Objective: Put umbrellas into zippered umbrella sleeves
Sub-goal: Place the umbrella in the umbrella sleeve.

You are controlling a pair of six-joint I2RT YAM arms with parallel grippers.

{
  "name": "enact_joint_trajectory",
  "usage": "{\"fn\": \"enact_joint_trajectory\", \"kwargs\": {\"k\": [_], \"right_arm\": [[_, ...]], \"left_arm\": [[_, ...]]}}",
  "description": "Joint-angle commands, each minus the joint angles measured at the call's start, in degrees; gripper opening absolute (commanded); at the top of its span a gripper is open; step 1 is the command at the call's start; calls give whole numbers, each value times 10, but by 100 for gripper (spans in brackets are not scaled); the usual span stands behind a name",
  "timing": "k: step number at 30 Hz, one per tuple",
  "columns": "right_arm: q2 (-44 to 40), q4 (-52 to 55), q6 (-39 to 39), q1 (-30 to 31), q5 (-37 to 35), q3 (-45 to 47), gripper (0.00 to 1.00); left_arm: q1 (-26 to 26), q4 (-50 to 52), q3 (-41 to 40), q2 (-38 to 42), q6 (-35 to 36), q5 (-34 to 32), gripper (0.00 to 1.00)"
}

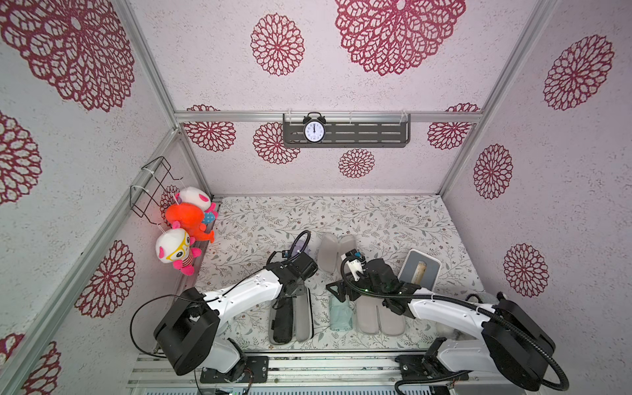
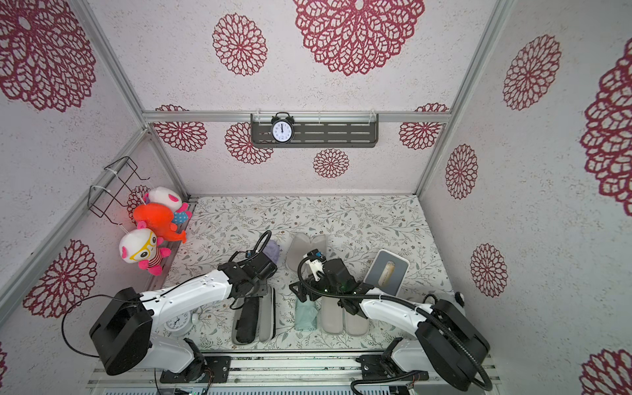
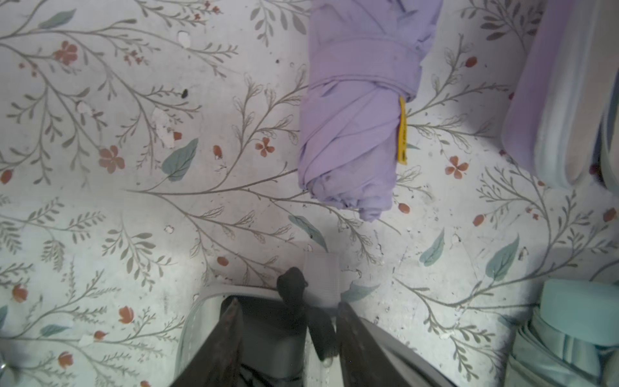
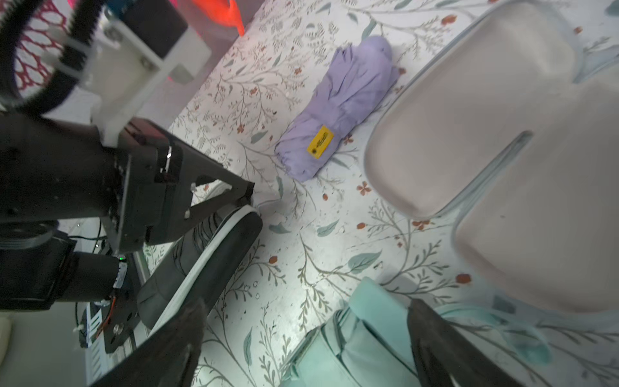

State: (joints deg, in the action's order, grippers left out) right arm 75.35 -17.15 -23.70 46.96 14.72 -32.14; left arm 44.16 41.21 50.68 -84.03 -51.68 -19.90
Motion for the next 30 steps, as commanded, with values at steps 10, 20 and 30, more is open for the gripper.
{"fn": "enact_joint_trajectory", "kwargs": {"k": [10, 20, 30], "right_arm": [[34, -48, -35, 44, -53, -29, 93], [14, -63, -37, 59, -54, -20, 93], [25, -68, -35, 69, -45, -20, 92]], "left_arm": [[39, -40, -35, -16, -53, 7, 28], [41, -44, -45, -10, -58, -5, 16], [43, -30, -61, 11, -70, -11, 5]]}}
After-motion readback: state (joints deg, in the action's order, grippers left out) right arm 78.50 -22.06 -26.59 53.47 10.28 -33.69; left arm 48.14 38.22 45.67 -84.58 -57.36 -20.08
